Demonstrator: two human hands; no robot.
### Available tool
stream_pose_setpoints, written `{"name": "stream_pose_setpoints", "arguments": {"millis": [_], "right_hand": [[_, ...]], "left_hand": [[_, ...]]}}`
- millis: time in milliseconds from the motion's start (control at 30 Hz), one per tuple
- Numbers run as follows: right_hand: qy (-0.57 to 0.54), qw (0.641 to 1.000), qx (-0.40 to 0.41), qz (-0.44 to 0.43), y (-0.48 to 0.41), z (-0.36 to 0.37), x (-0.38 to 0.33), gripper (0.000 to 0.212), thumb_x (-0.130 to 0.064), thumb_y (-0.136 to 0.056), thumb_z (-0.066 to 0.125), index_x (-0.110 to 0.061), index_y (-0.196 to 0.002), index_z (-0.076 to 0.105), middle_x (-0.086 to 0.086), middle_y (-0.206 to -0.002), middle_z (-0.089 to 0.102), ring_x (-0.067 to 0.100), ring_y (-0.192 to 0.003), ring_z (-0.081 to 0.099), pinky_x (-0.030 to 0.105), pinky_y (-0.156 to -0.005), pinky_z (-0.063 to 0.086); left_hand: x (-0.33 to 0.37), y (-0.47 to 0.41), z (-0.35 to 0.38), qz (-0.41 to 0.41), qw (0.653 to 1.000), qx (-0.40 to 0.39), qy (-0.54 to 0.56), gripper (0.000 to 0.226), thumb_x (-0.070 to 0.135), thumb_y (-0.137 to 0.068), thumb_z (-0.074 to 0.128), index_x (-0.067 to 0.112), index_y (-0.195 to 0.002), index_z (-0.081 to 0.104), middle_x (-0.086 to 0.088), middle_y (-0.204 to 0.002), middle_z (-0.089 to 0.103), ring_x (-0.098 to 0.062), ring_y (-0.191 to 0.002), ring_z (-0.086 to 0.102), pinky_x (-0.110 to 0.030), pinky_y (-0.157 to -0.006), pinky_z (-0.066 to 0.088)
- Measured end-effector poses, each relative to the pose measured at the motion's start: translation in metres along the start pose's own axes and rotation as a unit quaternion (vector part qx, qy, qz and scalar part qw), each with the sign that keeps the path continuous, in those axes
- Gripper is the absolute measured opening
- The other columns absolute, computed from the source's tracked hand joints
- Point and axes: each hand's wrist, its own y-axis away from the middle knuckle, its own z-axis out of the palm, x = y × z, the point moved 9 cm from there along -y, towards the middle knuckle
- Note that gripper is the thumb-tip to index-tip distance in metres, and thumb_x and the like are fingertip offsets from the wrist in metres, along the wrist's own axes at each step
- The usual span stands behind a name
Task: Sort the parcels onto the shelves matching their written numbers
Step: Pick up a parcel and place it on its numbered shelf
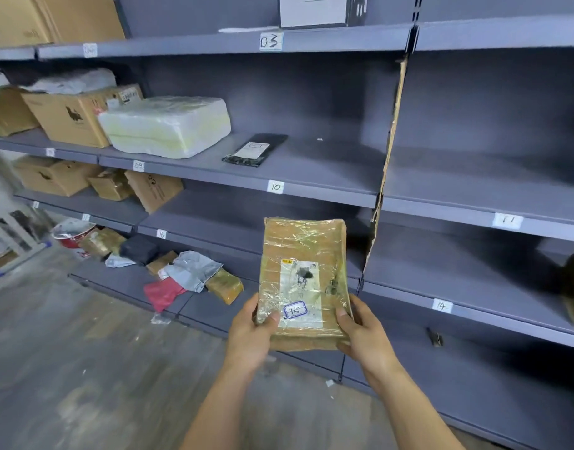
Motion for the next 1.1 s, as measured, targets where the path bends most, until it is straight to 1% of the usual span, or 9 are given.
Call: {"name": "stream_pose_setpoints", "arguments": {"millis": [100, 200, 367, 500, 600, 733, 833, 967, 1100], "right_hand": [[0.002, 1.000, -0.015, 0.015, -0.032, 0.015, -0.001, 0.028, -0.034, -0.100, 0.059, -0.039, -0.127, 0.058, -0.017, -0.112, 0.072, 0.013, -0.108, 0.068, 0.050, -0.096, 0.056], [0.017, 0.999, -0.024, 0.030, -0.063, 0.031, 0.001, 0.026, -0.037, -0.099, 0.059, -0.043, -0.125, 0.058, -0.018, -0.112, 0.072, 0.012, -0.108, 0.068, 0.050, -0.097, 0.055], [0.032, 0.998, -0.023, 0.051, -0.095, 0.056, 0.010, 0.027, -0.033, -0.100, 0.059, -0.045, -0.124, 0.060, -0.022, -0.110, 0.072, 0.007, -0.108, 0.067, 0.046, -0.098, 0.054], [0.019, 0.998, -0.011, 0.062, -0.116, 0.075, 0.009, 0.024, -0.027, -0.101, 0.058, -0.038, -0.123, 0.061, -0.024, -0.102, 0.072, 0.004, -0.101, 0.068, 0.039, -0.091, 0.055], [0.015, 0.997, 0.004, 0.070, -0.132, 0.092, 0.011, 0.030, -0.028, -0.101, 0.059, -0.035, -0.129, 0.059, -0.019, -0.111, 0.071, 0.006, -0.103, 0.068, 0.037, -0.089, 0.055], [0.002, 0.996, 0.044, 0.076, -0.155, 0.119, 0.012, 0.035, -0.027, -0.101, 0.058, -0.033, -0.135, 0.053, -0.014, -0.125, 0.065, 0.009, -0.108, 0.065, 0.035, -0.085, 0.055], [-0.012, 0.995, 0.066, 0.071, -0.172, 0.145, 0.011, 0.027, -0.020, -0.102, 0.056, -0.033, -0.126, 0.059, -0.012, -0.113, 0.073, 0.010, -0.097, 0.071, 0.031, -0.075, 0.058], [-0.011, 0.993, 0.093, 0.069, -0.193, 0.169, 0.016, 0.026, -0.019, -0.104, 0.054, -0.036, -0.122, 0.062, -0.016, -0.102, 0.075, 0.007, -0.091, 0.073, 0.032, -0.079, 0.058], [-0.014, 0.992, 0.112, 0.056, -0.214, 0.186, 0.014, 0.025, -0.021, -0.104, 0.052, -0.037, -0.122, 0.061, -0.020, -0.101, 0.074, 0.004, -0.093, 0.071, 0.032, -0.082, 0.057]], "left_hand": [[-0.002, -0.035, -0.005, -0.008, 1.000, 0.010, -0.022, 0.040, 0.010, -0.095, 0.063, 0.043, -0.117, 0.061, 0.025, -0.105, 0.071, 0.006, -0.097, 0.066, -0.025, -0.088, 0.052], [-0.010, -0.063, -0.012, -0.024, 0.999, 0.017, -0.019, 0.039, 0.006, -0.095, 0.061, 0.042, -0.110, 0.064, 0.019, -0.102, 0.074, -0.004, -0.099, 0.068, -0.033, -0.093, 0.053], [-0.025, -0.100, -0.027, -0.049, 0.998, 0.024, -0.010, 0.031, 0.009, -0.096, 0.059, 0.033, -0.116, 0.066, 0.016, -0.097, 0.075, -0.005, -0.092, 0.070, -0.012, -0.073, 0.051], [-0.034, -0.130, -0.038, -0.061, 0.998, 0.007, -0.021, 0.032, 0.011, -0.096, 0.061, 0.031, -0.121, 0.065, 0.017, -0.102, 0.075, -0.005, -0.097, 0.070, -0.025, -0.086, 0.053], [-0.041, -0.161, -0.052, -0.060, 0.998, 0.009, -0.029, 0.037, 0.012, -0.095, 0.064, 0.032, -0.125, 0.064, 0.018, -0.101, 0.075, -0.003, -0.096, 0.070, -0.034, -0.095, 0.053], [-0.046, -0.208, -0.066, -0.039, 0.999, -0.022, -0.016, 0.033, 0.009, -0.095, 0.063, 0.039, -0.107, 0.062, 0.027, -0.086, 0.073, 0.012, -0.080, 0.066, -0.007, -0.069, 0.047], [-0.048, -0.245, -0.075, -0.037, 0.998, -0.060, -0.003, 0.030, 0.007, -0.095, 0.063, 0.036, -0.098, 0.061, 0.034, -0.074, 0.068, 0.018, -0.071, 0.062, -0.003, -0.061, 0.044], [-0.063, -0.288, -0.089, -0.028, 0.996, -0.082, 0.002, 0.025, 0.015, -0.094, 0.066, 0.037, -0.106, 0.064, 0.023, -0.097, 0.073, 0.015, -0.083, 0.064, -0.007, -0.072, 0.046], [-0.069, -0.320, -0.095, -0.017, 0.993, -0.113, 0.019, 0.027, 0.013, -0.094, 0.067, 0.034, -0.112, 0.065, 0.028, -0.093, 0.073, 0.010, -0.089, 0.066, -0.016, -0.084, 0.048]]}}
